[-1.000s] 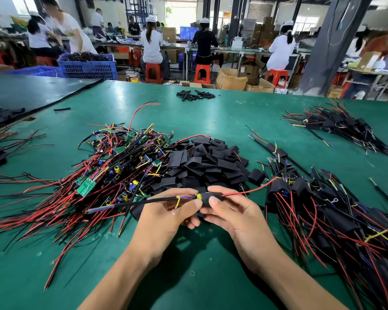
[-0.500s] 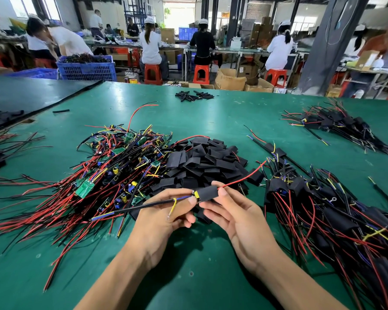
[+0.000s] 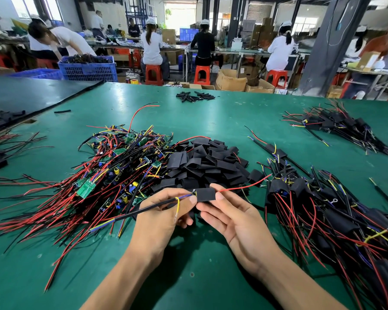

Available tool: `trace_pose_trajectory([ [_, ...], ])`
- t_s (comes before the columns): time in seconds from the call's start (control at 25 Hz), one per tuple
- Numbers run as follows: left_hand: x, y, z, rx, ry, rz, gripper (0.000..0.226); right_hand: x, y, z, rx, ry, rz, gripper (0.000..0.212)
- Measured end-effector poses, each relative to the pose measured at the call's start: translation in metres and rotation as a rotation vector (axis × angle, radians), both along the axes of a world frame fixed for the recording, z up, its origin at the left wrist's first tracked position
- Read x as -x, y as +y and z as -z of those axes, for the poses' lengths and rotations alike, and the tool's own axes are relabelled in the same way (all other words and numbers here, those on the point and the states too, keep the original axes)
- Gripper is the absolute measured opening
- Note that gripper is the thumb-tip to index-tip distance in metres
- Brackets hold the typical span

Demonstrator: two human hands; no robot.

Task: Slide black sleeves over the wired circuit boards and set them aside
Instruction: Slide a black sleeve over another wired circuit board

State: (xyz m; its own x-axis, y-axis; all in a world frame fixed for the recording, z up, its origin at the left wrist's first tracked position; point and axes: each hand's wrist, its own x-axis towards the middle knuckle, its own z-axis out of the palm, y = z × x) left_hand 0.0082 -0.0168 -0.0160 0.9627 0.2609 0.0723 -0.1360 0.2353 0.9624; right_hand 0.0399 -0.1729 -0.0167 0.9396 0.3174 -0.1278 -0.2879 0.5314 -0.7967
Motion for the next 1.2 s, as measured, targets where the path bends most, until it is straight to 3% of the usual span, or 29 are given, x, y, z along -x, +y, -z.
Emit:
trace_pose_trajectory([
  [0.32, 0.0004, 0.0021, -0.0029, -0.020, -0.017, 0.042, 0.022, 0.0016, 0.0010, -0.0004, -0.028, 0.030, -0.021, 0.021],
  [0.6, 0.0017, 0.0062, -0.0042, -0.144, -0.097, 0.107, 0.015, 0.0034, 0.0005, 0.0009, -0.014, 0.047, -0.053, 0.025],
  [0.84, 0.0027, 0.0036, 0.0000, -0.316, -0.096, 0.007, 0.012, 0.0011, 0.0004, -0.0014, 0.021, -0.002, -0.010, 0.026],
  [1.2, 0.0019, -0.0023, -0.0007, -0.137, -0.123, 0.016, 0.013, 0.0002, 0.0008, 0.0003, 0.111, -0.130, 0.101, 0.029],
])
